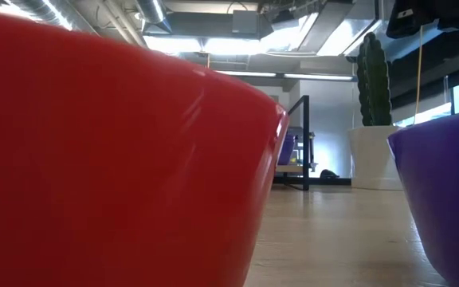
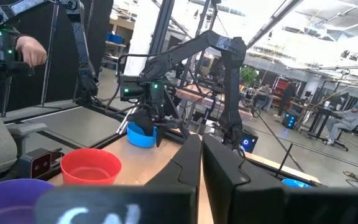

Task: Pick & Place Mini bowls
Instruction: Stack the blue bowl on top of the blue bowl on the shelf

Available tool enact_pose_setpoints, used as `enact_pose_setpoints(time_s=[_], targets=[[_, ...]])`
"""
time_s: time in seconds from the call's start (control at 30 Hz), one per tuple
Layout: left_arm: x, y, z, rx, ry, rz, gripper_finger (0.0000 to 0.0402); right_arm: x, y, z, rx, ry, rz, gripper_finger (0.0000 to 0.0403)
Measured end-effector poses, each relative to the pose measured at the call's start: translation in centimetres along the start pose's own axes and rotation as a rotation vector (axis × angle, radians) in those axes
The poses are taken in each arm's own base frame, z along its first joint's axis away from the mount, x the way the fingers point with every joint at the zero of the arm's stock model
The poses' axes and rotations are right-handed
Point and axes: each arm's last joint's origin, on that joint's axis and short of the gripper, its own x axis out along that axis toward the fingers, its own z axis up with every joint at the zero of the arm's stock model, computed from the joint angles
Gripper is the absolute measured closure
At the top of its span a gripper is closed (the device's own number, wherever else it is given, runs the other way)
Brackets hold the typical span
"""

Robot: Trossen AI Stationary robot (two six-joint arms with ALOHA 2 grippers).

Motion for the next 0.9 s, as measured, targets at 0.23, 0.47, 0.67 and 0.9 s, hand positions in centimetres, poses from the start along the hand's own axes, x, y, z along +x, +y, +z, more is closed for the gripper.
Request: enact_pose_setpoints(time_s=[0.23,0.47,0.67,0.9], targets=[[-0.2,1.0,1.2,0.060,0.042,-0.050,0.0389,0.0,0.0,0.0,0.000,0.000,0.000,0.0385],[-2.3,3.5,3.0,0.143,-0.060,-0.010,0.0397,0.0,0.0,0.1,0.001,-0.010,-0.004,0.0385],[-6.0,7.3,2.8,0.119,-0.337,0.090,0.0399,0.0,0.0,0.1,0.001,-0.011,-0.004,0.0385],[-6.3,12.1,-1.1,-0.171,-0.665,-0.039,0.0399,0.0,0.0,0.1,0.001,-0.009,-0.003,0.0385]])
